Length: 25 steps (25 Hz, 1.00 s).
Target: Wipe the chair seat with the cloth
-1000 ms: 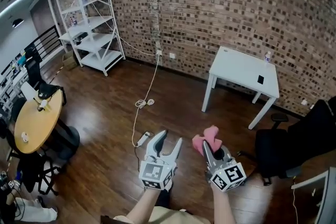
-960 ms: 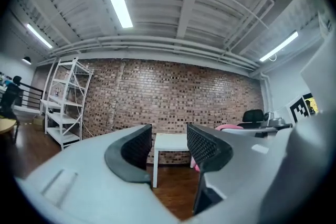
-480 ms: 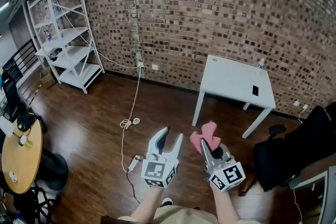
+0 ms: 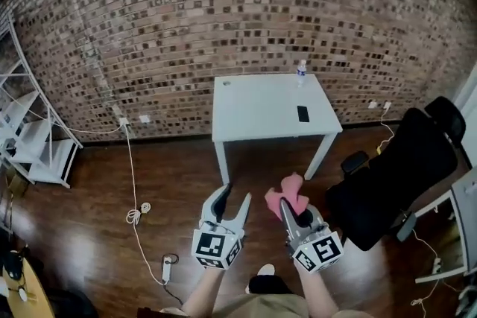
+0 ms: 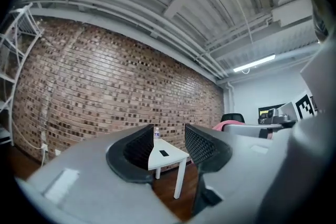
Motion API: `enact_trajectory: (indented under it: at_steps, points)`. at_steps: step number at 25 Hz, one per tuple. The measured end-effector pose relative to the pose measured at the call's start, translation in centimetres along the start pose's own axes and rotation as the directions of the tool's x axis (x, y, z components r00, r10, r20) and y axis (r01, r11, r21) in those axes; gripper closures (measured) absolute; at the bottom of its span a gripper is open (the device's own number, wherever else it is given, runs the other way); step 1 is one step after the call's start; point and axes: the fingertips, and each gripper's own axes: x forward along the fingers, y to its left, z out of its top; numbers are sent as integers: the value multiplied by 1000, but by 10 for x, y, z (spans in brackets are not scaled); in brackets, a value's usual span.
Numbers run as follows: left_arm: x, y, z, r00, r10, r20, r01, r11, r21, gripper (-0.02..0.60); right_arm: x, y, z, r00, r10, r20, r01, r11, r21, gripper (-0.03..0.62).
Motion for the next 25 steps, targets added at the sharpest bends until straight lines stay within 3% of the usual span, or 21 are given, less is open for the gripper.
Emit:
enact_trajectory:
  at_steps: [6, 10, 12, 15, 18, 25]
  points:
    - [141, -69, -9, 972, -232, -37, 232, 973, 2, 413, -25, -136, 23, 972, -229, 46, 228, 973, 22, 577]
    - [218, -136, -32, 909, -408, -87, 409, 912, -10, 411, -68, -212, 23, 911, -411, 19, 408, 908, 97, 578]
    - [251, -175, -45, 862, -495, -111, 496, 868, -27, 411, -90, -244, 16, 870, -494, 2, 491, 865, 104, 578]
    - [292, -233, -73, 765, -628, -144, 627, 777, -57, 411, -130, -295, -3, 776, -629, -36, 628, 768, 125, 577]
    - [342, -274, -92, 691, -707, -150, 705, 705, -72, 411, -159, -354, -17, 693, -718, -65, 718, 681, 142, 577]
    - [433, -354, -114, 488, -858, -160, 855, 507, -111, 411, -226, -435, -25, 452, -885, -111, 887, 432, 160, 578]
